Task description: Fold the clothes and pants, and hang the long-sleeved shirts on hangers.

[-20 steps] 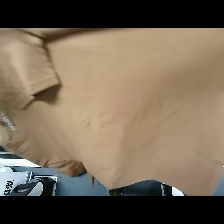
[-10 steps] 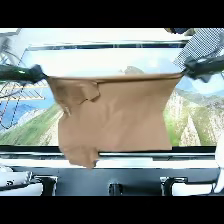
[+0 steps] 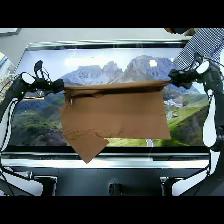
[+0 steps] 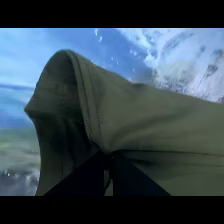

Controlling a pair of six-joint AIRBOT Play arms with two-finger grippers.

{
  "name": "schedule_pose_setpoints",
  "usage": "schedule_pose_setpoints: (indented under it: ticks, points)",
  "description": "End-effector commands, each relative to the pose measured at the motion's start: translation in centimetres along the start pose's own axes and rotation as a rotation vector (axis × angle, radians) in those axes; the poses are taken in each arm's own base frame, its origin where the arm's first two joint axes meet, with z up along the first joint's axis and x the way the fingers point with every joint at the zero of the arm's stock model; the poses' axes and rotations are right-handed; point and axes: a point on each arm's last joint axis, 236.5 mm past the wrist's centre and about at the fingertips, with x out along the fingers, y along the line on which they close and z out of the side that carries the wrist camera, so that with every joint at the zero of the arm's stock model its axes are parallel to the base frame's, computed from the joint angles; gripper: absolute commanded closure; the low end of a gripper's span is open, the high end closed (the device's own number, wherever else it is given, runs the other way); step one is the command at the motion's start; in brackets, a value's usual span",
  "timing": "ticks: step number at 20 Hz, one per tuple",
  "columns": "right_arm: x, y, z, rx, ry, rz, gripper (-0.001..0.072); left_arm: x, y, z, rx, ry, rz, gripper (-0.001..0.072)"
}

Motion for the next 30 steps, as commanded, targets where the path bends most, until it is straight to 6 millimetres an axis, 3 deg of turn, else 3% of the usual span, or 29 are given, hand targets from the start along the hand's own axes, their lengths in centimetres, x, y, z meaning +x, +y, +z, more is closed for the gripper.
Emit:
schedule_pose_setpoints:
  ticks: [1, 5, 8, 19, 20, 21, 22, 23, 24, 27, 30]
  points:
    - [0.2, -2.6, -2.8, -0.019, 0.119, -0.107, 0.0682, 0.0, 0.6, -3.6, -0.001, 0.158, -0.003, 0.0685]
    - [0.2, -4.2, -6.9, -0.016, 0.284, -0.162, 0.0681, -0.9, 0.4, -7.3, -0.002, 0.319, -0.015, 0.0685]
    - [1.2, -5.4, -9.8, 0.001, 0.381, -0.185, 0.0681, -1.4, 0.3, -8.6, -0.003, 0.379, -0.020, 0.0685]
    - [1.9, -5.0, -12.3, 0.035, 0.481, -0.155, 0.0679, -1.3, 0.4, -9.3, -0.006, 0.408, -0.021, 0.0684]
    - [2.0, -5.2, -12.9, 0.039, 0.507, -0.158, 0.0663, -1.3, 0.4, -9.3, -0.006, 0.408, -0.021, 0.0682]
    - [2.2, -5.4, -13.5, 0.044, 0.536, -0.160, 0.0598, -1.3, 0.4, -9.3, -0.006, 0.407, -0.021, 0.0669]
    - [2.2, -5.5, -14.3, 0.049, 0.571, -0.162, 0.0499, -1.3, 0.4, -9.3, -0.007, 0.407, -0.021, 0.0564]
    - [2.0, -5.4, -15.0, 0.054, 0.604, -0.158, 0.0390, -1.5, 0.4, -9.2, -0.018, 0.403, -0.019, 0.0411]
    - [1.6, -5.2, -15.5, 0.040, 0.630, -0.147, 0.0322, -1.9, 0.5, -9.0, -0.038, 0.398, -0.015, 0.0304]
    - [-1.3, -4.7, -13.5, -0.058, 0.563, -0.121, 0.0230, -5.6, 1.4, -8.2, -0.053, 0.390, -0.016, 0.0302]
    - [-5.7, -5.2, -9.6, -0.071, 0.407, -0.108, 0.0232, -11.5, 3.7, -9.3, -0.064, 0.428, 0.043, 0.0302]
